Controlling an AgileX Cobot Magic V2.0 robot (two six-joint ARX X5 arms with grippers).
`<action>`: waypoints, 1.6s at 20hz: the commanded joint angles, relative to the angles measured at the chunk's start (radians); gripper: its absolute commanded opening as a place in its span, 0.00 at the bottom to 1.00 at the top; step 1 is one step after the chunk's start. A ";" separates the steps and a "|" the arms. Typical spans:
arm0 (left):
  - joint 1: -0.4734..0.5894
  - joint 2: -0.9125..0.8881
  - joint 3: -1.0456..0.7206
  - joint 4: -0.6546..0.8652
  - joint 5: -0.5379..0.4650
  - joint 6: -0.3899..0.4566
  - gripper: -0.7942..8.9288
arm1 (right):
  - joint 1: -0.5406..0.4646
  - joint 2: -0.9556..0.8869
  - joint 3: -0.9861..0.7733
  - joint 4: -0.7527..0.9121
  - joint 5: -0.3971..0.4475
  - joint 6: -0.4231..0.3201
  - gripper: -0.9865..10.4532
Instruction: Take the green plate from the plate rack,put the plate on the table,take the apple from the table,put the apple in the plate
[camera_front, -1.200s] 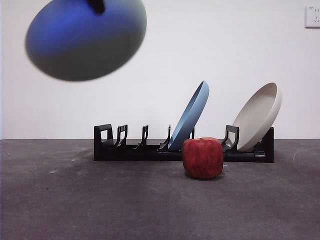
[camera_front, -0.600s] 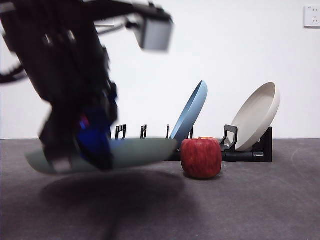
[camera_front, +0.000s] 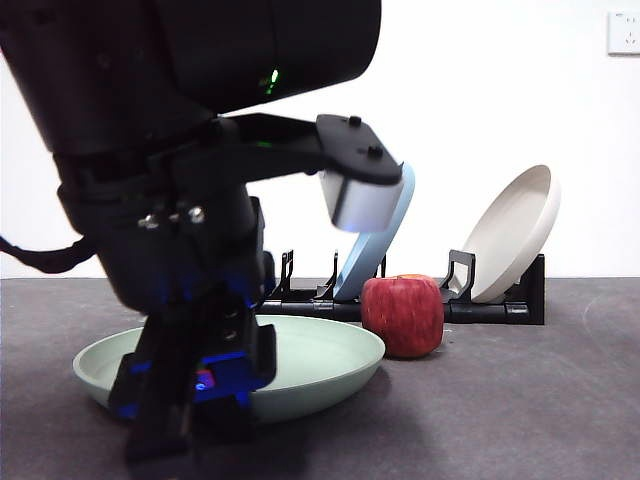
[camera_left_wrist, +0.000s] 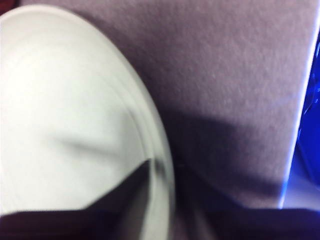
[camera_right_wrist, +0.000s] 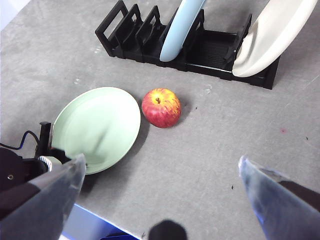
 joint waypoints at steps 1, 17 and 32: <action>-0.006 0.024 -0.021 -0.028 0.064 -0.026 0.41 | 0.003 0.005 0.002 0.001 -0.002 0.009 0.69; -0.006 -0.560 0.373 -0.371 0.031 -0.401 0.41 | 0.225 0.435 0.002 0.344 0.033 0.086 0.69; -0.006 -0.778 0.421 -0.523 0.031 -0.474 0.41 | 0.454 0.988 0.002 0.702 0.330 0.107 0.69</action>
